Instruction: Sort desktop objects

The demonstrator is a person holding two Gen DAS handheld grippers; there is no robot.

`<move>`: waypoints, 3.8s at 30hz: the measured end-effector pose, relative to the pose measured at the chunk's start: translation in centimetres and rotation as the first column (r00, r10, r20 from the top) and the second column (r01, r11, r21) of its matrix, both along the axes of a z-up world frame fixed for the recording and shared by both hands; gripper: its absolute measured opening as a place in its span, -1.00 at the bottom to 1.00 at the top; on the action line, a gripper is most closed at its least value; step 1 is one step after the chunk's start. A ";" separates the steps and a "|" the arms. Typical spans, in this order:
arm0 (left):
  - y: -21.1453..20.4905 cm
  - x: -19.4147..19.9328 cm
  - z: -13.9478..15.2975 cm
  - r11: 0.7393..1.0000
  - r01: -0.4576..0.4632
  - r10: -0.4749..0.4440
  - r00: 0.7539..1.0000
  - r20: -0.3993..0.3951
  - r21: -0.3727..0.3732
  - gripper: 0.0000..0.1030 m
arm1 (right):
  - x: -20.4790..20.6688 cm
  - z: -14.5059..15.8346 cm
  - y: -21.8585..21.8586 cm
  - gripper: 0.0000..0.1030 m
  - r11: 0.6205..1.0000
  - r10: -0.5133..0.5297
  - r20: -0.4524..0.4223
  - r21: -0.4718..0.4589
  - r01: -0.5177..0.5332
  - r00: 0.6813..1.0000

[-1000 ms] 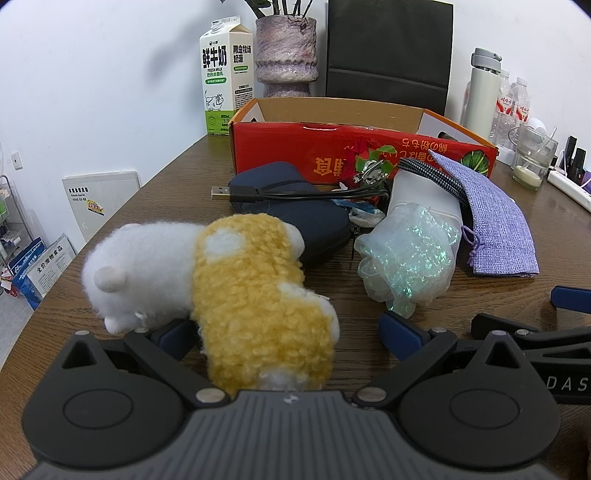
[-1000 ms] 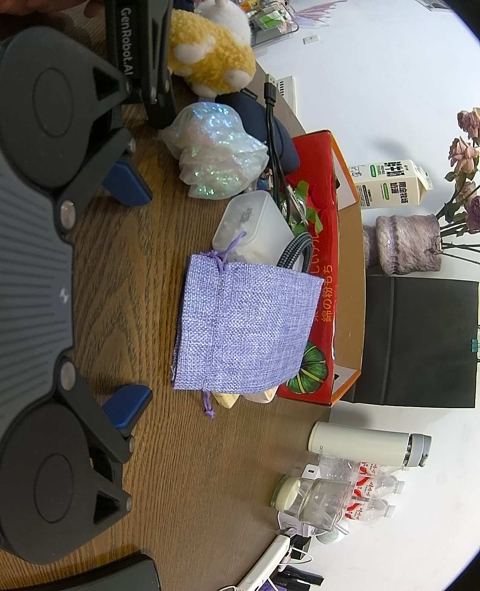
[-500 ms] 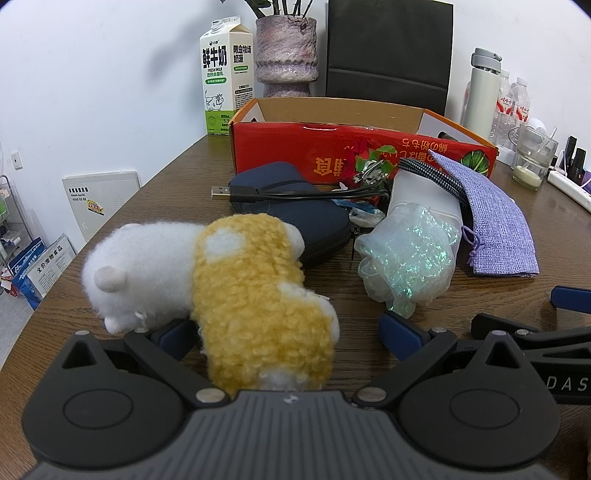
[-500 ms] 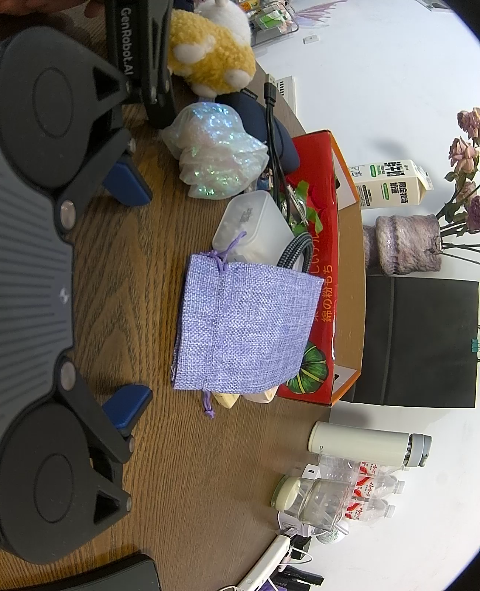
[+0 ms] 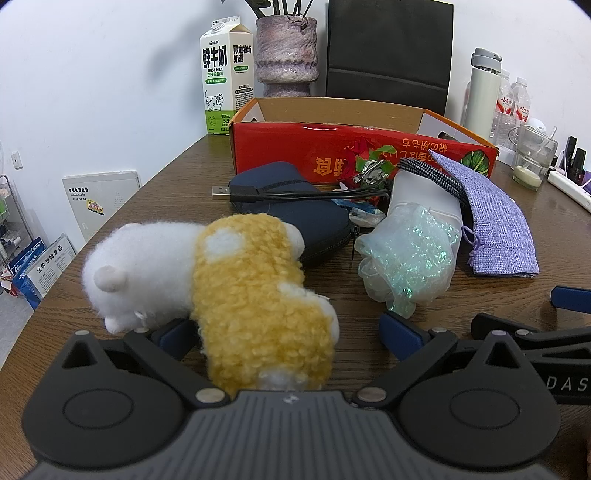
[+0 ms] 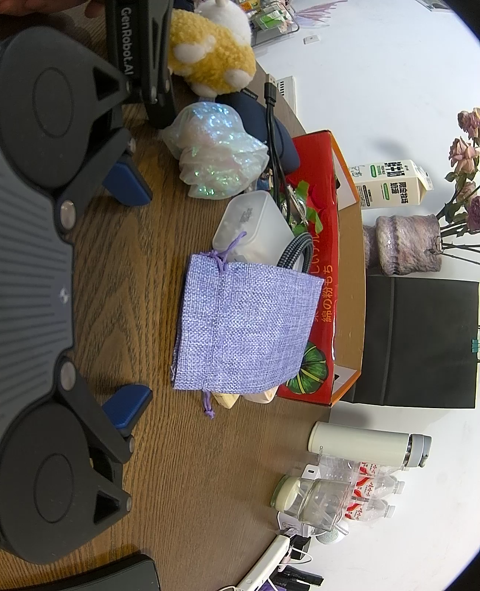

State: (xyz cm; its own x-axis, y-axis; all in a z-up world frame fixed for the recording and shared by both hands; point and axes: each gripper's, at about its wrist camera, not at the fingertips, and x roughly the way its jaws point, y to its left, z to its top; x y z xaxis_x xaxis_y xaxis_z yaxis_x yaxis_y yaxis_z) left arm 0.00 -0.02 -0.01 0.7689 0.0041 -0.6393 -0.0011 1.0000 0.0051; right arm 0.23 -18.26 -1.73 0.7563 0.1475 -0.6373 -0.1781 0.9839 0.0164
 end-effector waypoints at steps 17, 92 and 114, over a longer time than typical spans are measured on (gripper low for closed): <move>0.8 -0.7 6.7 0.987 0.152 -0.136 0.962 0.236 -0.052 1.00 | 3.8 4.3 -2.7 0.75 0.994 -0.041 0.163 0.111 0.023 0.986; 2.9 27.3 13.3 0.949 0.027 -0.021 0.999 0.024 -0.315 -0.78 | 22.5 9.3 -1.6 -0.96 0.957 -0.032 0.152 0.289 -0.014 0.988; 4.3 33.9 8.6 0.970 -0.101 0.072 0.988 -0.134 -0.221 0.38 | 32.8 2.5 0.7 -0.03 0.982 -0.091 -0.182 0.147 0.119 0.979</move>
